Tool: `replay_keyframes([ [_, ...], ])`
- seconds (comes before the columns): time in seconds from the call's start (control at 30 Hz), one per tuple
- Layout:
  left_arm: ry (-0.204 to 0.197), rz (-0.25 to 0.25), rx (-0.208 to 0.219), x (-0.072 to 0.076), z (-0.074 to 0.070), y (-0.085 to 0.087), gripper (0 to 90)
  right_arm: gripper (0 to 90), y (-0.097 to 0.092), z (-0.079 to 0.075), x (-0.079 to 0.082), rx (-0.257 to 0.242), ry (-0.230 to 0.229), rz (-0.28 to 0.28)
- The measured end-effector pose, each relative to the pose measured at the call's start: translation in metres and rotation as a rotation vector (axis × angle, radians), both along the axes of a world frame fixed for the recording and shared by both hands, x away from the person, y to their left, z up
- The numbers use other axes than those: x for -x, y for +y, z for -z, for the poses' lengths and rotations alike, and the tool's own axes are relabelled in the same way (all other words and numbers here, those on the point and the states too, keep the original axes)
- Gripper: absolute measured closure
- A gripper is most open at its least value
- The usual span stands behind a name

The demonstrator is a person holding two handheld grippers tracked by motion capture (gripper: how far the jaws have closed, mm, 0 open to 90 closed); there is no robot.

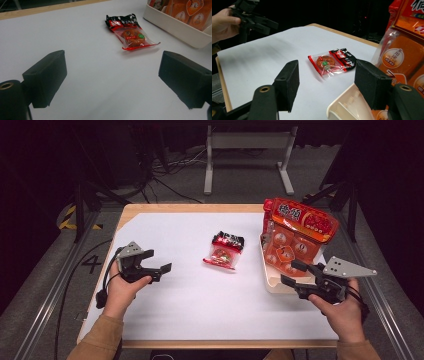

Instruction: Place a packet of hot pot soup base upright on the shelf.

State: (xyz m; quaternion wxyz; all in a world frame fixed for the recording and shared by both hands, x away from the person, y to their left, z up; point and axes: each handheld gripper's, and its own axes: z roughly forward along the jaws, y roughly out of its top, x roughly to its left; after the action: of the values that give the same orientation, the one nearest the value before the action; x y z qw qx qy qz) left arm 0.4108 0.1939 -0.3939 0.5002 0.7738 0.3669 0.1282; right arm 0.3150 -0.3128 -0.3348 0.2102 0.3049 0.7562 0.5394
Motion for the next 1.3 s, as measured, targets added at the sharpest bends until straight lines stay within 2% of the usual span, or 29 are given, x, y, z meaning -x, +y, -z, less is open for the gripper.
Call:
replay_keyframes([
  [0.17,-0.018,0.011,-0.009,-0.007,-0.002,-0.011,11.2,37.3,0.005,0.000,0.001,0.005,-0.006,-0.020],
  [0.4,-0.015,0.025,-0.004,-0.023,0.000,-0.031,14.6,37.3,0.014,0.004,0.000,-0.007,-0.003,-0.063],
  [0.47,-0.023,0.035,-0.014,-0.027,0.001,-0.036,14.7,37.4,0.015,0.004,-0.001,-0.005,-0.004,-0.064],
  [0.63,-0.013,0.050,-0.009,-0.038,0.005,-0.048,15.2,37.3,0.019,0.006,-0.001,-0.005,-0.002,-0.071],
  [0.73,0.005,0.054,0.005,-0.046,0.011,-0.053,16.8,37.2,0.020,0.007,0.000,-0.007,0.000,-0.075],
  [0.9,0.013,0.067,-0.006,-0.055,0.017,-0.062,18.8,37.1,0.021,0.009,0.001,-0.002,0.006,-0.076],
  [1.0,0.030,0.076,0.010,-0.061,0.020,-0.071,20.2,37.1,0.020,0.010,0.001,-0.008,0.006,-0.075],
  [1.1,0.039,0.098,-0.006,-0.067,0.022,-0.079,21.6,37.0,0.020,0.010,0.001,-0.008,0.007,-0.076],
  [1.3,0.083,0.121,-0.004,-0.076,0.028,-0.097,22.4,37.0,0.020,0.010,-0.001,-0.011,0.011,-0.078],
])
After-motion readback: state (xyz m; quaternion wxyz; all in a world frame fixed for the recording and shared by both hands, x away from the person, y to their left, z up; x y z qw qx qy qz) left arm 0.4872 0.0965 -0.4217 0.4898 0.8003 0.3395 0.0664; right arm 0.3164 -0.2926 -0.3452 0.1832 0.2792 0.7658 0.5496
